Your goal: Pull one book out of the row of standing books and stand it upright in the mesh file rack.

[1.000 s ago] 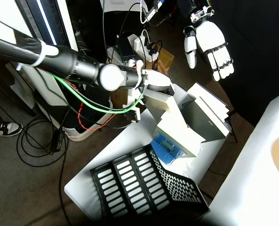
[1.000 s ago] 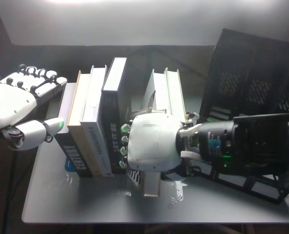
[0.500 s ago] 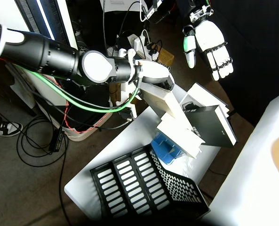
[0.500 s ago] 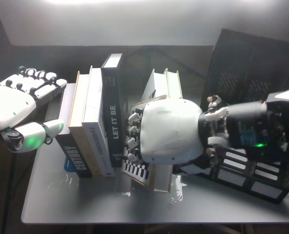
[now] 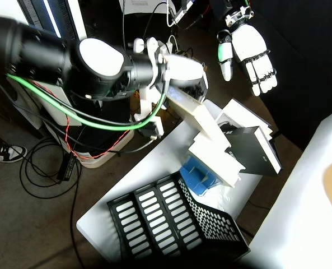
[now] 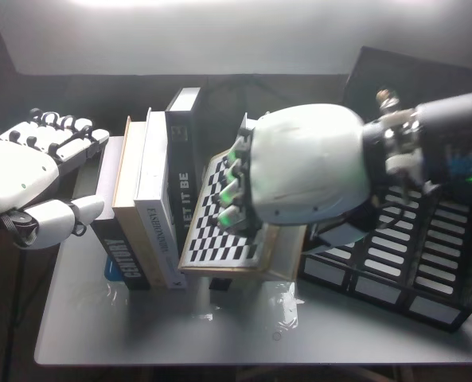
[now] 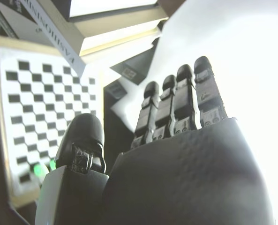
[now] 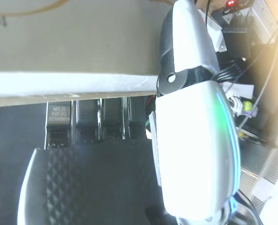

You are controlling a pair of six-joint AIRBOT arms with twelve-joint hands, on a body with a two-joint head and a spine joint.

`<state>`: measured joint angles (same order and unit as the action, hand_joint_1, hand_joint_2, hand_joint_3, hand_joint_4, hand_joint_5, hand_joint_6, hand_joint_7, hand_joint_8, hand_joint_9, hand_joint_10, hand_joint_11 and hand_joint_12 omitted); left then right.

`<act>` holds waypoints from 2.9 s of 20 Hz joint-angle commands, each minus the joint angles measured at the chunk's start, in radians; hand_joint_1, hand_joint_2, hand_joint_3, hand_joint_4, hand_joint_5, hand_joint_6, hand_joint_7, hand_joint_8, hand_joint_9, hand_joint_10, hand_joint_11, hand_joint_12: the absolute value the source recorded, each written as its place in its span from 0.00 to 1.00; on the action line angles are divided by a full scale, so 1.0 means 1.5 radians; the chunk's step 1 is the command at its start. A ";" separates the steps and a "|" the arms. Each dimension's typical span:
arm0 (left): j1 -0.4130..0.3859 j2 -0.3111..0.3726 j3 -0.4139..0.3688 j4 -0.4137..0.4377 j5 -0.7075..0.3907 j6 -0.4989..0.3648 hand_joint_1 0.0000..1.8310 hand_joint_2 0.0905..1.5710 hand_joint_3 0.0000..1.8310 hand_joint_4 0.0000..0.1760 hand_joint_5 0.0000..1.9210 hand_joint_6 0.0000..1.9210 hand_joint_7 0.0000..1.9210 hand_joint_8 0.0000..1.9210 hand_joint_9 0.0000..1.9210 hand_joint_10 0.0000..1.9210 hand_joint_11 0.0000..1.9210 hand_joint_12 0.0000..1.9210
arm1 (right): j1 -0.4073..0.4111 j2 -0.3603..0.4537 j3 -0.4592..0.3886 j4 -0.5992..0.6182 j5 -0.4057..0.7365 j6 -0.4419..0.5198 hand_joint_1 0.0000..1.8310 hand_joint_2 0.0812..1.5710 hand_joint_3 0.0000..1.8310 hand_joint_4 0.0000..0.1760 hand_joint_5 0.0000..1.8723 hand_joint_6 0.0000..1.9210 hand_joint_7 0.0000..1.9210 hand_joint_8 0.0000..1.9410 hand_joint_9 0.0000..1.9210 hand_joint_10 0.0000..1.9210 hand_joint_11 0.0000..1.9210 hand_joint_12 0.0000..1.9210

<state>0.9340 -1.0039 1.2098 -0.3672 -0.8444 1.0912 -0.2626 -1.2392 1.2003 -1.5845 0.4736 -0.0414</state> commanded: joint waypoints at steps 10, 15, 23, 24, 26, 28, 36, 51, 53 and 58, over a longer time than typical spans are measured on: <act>-0.001 0.006 0.004 0.004 -0.069 0.000 0.00 0.91 0.00 0.09 0.04 0.01 0.00 0.00 0.00 0.00 0.00 0.00 | 0.057 0.064 -0.006 -0.027 0.010 0.080 0.68 0.77 0.01 0.00 0.39 0.60 0.42 0.79 0.48 0.90 0.47 0.98; -0.002 0.003 0.005 0.004 -0.070 0.000 0.00 0.93 0.00 0.13 0.04 0.01 0.00 0.00 0.00 0.00 0.00 0.00 | 0.082 0.084 -0.006 -0.040 0.035 0.134 0.61 0.77 0.00 0.00 0.41 0.66 0.50 0.96 0.56 0.99 0.56 1.00; -0.002 0.002 0.007 0.003 -0.072 0.000 0.00 0.95 0.01 0.03 0.05 0.01 0.00 0.00 0.00 0.00 0.00 0.00 | 0.162 0.104 -0.006 -0.139 0.075 0.250 0.65 0.80 0.00 0.00 0.34 0.68 0.41 0.82 0.46 0.92 0.43 1.00; -0.002 0.000 0.008 0.003 -0.072 0.000 0.00 0.95 0.01 0.03 0.05 0.01 0.00 0.00 0.00 0.00 0.00 0.00 | 0.167 0.104 -0.005 -0.139 0.076 0.250 0.65 0.80 0.00 0.00 0.34 0.68 0.41 0.82 0.46 0.92 0.43 1.00; -0.002 0.000 0.008 0.003 -0.072 0.000 0.00 0.94 0.00 0.03 0.04 0.01 0.00 0.00 0.00 0.00 0.00 0.00 | 0.181 0.108 -0.006 -0.139 0.081 0.254 0.63 0.78 0.00 0.00 0.39 0.66 0.42 0.75 0.36 0.82 0.26 1.00; -0.003 -0.002 0.009 0.003 -0.071 0.000 0.00 0.95 0.01 0.01 0.04 0.01 0.00 0.00 0.00 0.00 0.00 0.00 | 0.197 0.114 -0.006 -0.143 0.086 0.266 0.63 0.78 0.00 0.00 0.39 0.68 0.42 0.72 0.40 0.79 0.34 0.97; -0.010 -0.007 0.011 0.009 -0.063 0.000 0.00 0.95 0.01 0.06 0.03 0.00 0.00 0.00 0.00 0.00 0.00 0.00 | 0.238 0.161 -0.013 -0.230 0.068 0.357 0.65 0.78 0.00 0.00 0.40 0.62 0.42 0.78 0.40 0.91 0.29 0.99; -0.014 -0.007 0.003 0.009 -0.058 0.000 0.06 0.99 0.01 0.00 0.06 0.00 0.00 0.00 0.00 0.00 0.00 0.00 | 0.288 0.243 -0.032 -0.482 -0.030 0.528 0.72 0.75 0.00 0.00 0.38 0.68 0.45 0.60 0.43 0.73 0.19 0.90; -0.014 -0.007 0.001 0.006 -0.061 -0.001 0.07 0.99 0.00 0.00 0.07 0.00 0.00 0.00 0.00 0.00 0.00 0.00 | 0.262 0.225 -0.017 -0.526 -0.037 0.563 0.64 0.76 0.00 0.00 0.40 0.70 0.45 0.63 0.46 0.63 0.27 0.85; -0.010 -0.007 -0.001 0.001 -0.061 -0.001 0.05 0.97 0.00 0.00 0.07 0.00 0.00 0.00 0.00 0.00 0.00 0.00 | 0.210 0.169 0.036 -0.613 -0.069 0.627 0.73 0.77 0.00 0.00 0.36 0.63 0.42 0.67 0.38 0.83 0.24 0.93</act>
<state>0.9237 -1.0149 1.2079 -0.3676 -0.8238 1.0904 0.0399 -0.9966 1.2572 -2.5103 0.4637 0.9047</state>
